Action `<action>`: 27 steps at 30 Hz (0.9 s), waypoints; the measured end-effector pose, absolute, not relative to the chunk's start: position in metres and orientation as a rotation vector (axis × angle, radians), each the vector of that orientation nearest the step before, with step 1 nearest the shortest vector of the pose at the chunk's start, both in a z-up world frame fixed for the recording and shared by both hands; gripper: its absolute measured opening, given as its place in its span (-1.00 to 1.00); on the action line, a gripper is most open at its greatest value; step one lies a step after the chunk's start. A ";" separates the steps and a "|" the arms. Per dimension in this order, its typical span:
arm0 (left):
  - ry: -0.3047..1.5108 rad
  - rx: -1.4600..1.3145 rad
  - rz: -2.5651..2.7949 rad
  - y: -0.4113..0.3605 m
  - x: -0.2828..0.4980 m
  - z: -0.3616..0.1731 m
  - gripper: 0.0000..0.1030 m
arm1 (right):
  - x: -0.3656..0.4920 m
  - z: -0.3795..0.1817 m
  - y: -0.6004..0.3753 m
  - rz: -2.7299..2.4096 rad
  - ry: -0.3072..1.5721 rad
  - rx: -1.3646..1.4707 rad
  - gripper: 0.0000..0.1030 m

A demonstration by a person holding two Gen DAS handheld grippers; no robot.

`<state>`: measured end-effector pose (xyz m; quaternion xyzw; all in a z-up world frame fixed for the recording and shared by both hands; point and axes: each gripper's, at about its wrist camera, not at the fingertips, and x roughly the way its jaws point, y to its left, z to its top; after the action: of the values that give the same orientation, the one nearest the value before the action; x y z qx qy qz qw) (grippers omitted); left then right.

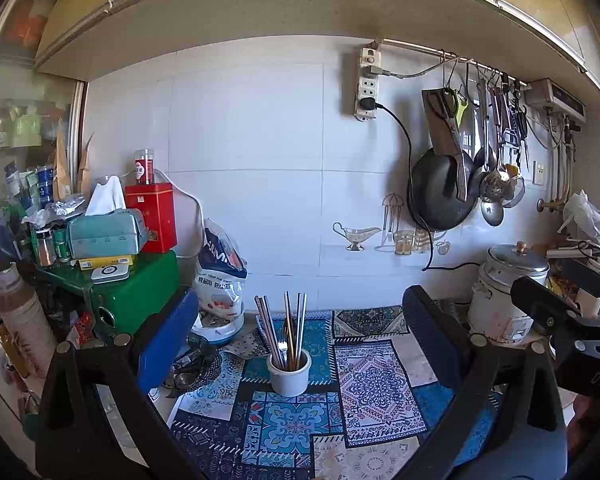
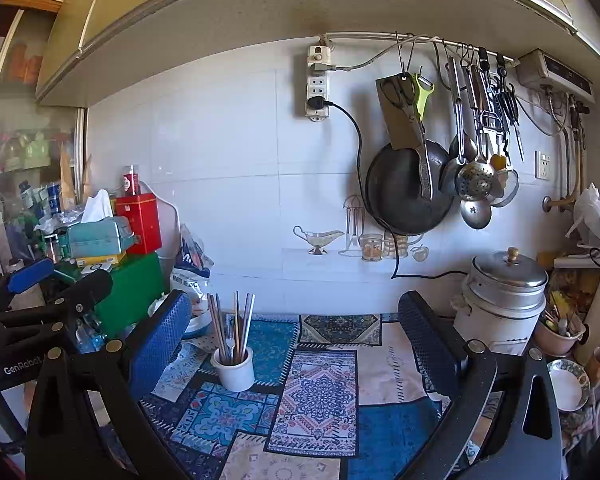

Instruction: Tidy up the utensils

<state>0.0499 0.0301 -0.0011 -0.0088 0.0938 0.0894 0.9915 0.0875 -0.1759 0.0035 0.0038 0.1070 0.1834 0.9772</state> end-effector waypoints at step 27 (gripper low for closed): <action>0.204 -0.008 0.155 0.023 0.067 -0.003 0.99 | 0.103 0.011 -0.179 0.382 0.198 0.030 0.99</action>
<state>0.0668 0.0228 -0.0030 -0.0038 0.1015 0.0773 0.9918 0.1030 -0.1788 0.0108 0.0150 0.0982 0.1896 0.9768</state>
